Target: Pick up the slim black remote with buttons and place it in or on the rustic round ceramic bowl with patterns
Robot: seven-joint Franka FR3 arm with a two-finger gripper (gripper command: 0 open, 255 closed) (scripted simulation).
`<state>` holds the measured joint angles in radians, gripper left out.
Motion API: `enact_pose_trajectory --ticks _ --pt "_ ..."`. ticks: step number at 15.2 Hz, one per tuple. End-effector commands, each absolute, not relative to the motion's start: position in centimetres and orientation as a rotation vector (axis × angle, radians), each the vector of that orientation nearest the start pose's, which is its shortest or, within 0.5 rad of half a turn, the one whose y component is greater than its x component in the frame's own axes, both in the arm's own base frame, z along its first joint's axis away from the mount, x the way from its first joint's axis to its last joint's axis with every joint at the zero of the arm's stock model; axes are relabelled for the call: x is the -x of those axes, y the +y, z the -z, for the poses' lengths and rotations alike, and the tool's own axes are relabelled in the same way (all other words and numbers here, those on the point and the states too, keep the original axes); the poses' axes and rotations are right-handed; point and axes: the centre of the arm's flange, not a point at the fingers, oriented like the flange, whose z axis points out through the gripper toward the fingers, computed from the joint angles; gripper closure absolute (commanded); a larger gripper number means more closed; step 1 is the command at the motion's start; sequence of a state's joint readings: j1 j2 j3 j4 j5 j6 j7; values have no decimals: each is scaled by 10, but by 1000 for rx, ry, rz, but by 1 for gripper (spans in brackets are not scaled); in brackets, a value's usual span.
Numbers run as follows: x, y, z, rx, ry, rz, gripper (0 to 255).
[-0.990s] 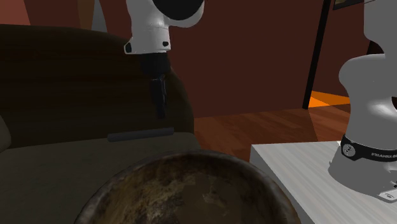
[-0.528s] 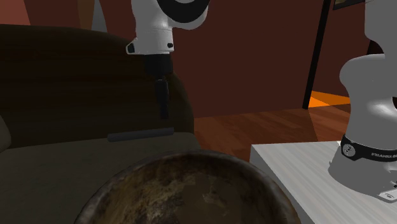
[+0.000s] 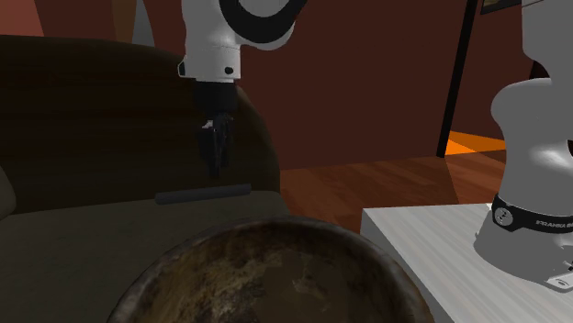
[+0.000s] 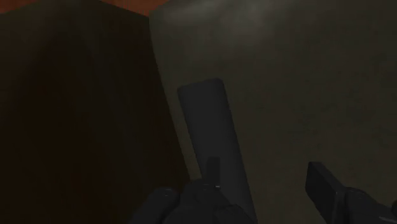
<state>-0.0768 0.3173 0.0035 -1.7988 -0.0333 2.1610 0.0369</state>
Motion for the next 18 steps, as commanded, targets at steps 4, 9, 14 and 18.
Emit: enact_pose_trajectory --ticks 4,9,14,18 --pt "-633 -87 -314 3170 -188 1 255" --pt "-631 -54 -373 3176 -59 179 255" --pt "-652 -80 -345 3172 -189 0 0" --pt "-652 -80 -324 3172 -189 0 0"
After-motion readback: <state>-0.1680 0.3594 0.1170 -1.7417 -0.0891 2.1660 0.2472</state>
